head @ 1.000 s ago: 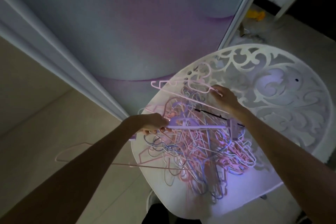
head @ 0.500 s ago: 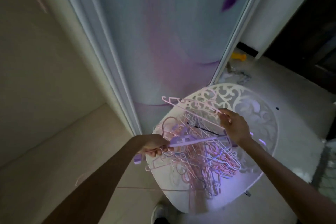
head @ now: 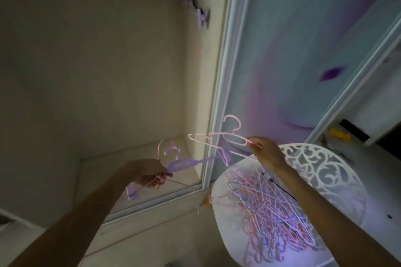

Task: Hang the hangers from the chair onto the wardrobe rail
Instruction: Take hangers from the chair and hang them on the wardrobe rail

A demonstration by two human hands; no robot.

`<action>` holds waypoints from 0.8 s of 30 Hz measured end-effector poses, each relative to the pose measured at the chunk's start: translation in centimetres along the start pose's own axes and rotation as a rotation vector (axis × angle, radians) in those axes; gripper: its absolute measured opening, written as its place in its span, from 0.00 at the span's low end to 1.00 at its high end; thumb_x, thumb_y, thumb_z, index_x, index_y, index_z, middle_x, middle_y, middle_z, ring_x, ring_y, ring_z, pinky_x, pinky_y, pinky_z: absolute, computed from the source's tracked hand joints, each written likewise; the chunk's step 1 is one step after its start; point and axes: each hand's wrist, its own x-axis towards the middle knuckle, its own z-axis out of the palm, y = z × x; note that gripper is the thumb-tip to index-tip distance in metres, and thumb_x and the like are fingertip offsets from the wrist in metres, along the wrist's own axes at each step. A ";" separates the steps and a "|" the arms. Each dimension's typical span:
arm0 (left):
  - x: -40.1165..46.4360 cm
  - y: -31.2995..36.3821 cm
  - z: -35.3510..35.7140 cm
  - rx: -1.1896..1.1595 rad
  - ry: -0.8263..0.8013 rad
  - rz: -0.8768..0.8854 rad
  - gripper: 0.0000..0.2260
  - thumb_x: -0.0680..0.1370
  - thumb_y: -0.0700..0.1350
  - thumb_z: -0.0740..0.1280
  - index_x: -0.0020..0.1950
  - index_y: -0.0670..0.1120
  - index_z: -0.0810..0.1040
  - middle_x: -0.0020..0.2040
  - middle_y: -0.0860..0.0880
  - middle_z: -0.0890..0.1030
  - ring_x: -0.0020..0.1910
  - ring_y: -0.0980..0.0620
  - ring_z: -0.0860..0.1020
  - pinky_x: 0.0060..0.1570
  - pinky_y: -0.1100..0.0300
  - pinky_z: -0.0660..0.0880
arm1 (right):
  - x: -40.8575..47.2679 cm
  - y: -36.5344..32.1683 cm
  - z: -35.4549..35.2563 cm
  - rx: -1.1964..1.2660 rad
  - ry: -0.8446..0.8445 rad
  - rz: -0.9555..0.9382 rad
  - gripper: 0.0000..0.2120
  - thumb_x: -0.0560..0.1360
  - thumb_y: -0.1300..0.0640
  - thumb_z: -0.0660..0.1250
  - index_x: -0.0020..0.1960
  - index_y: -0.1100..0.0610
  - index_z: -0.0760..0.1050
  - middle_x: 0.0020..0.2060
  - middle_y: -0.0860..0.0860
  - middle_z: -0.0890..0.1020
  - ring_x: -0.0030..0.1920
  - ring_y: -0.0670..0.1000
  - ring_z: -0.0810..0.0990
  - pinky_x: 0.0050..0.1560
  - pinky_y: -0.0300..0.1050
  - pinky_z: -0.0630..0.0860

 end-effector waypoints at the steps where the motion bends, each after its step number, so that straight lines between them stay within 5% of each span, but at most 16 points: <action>1: -1.3 -0.4 -1.3 -0.014 0.035 0.012 0.12 0.81 0.37 0.54 0.42 0.40 0.73 0.19 0.51 0.70 0.16 0.57 0.69 0.21 0.70 0.66 | 0.2 -1.7 0.0 -0.010 -0.010 -0.003 0.12 0.79 0.54 0.60 0.53 0.56 0.80 0.51 0.58 0.83 0.52 0.61 0.80 0.47 0.47 0.73; 8: -8.2 -2.4 -9.8 -0.212 0.200 0.120 0.09 0.81 0.38 0.55 0.44 0.42 0.71 0.28 0.48 0.71 0.24 0.55 0.72 0.28 0.62 0.77 | 2.5 -13.7 1.3 -0.005 -0.054 -0.045 0.12 0.79 0.52 0.58 0.51 0.52 0.80 0.47 0.57 0.83 0.50 0.60 0.80 0.51 0.49 0.74; 12: -10.7 -1.9 -14.9 -0.228 0.264 0.239 0.15 0.81 0.35 0.54 0.66 0.42 0.70 0.42 0.47 0.76 0.27 0.55 0.76 0.29 0.63 0.77 | 4.4 -19.8 2.6 0.035 -0.051 -0.039 0.13 0.79 0.58 0.56 0.55 0.55 0.79 0.48 0.58 0.83 0.51 0.59 0.80 0.53 0.48 0.75; 15: -11.3 -0.6 -18.3 -0.328 0.314 0.246 0.07 0.80 0.33 0.56 0.50 0.38 0.73 0.32 0.45 0.78 0.19 0.54 0.78 0.23 0.61 0.77 | 5.8 -23.4 3.0 0.080 -0.043 -0.018 0.13 0.77 0.61 0.56 0.54 0.56 0.78 0.43 0.57 0.80 0.45 0.58 0.79 0.54 0.52 0.77; 17: -11.4 1.1 -20.3 -0.368 0.351 0.264 0.08 0.79 0.33 0.57 0.42 0.39 0.69 0.37 0.43 0.76 0.20 0.53 0.79 0.26 0.58 0.79 | 6.8 -25.9 3.0 0.104 -0.013 -0.004 0.14 0.77 0.61 0.55 0.55 0.57 0.77 0.42 0.55 0.79 0.45 0.58 0.79 0.55 0.54 0.77; 24: -11.3 7.7 -24.4 -0.528 0.291 0.307 0.07 0.79 0.29 0.53 0.42 0.34 0.66 0.28 0.39 0.76 0.19 0.45 0.79 0.19 0.52 0.76 | 10.0 -31.8 1.8 0.051 0.118 0.038 0.14 0.78 0.61 0.56 0.62 0.57 0.73 0.56 0.58 0.79 0.56 0.61 0.77 0.53 0.47 0.72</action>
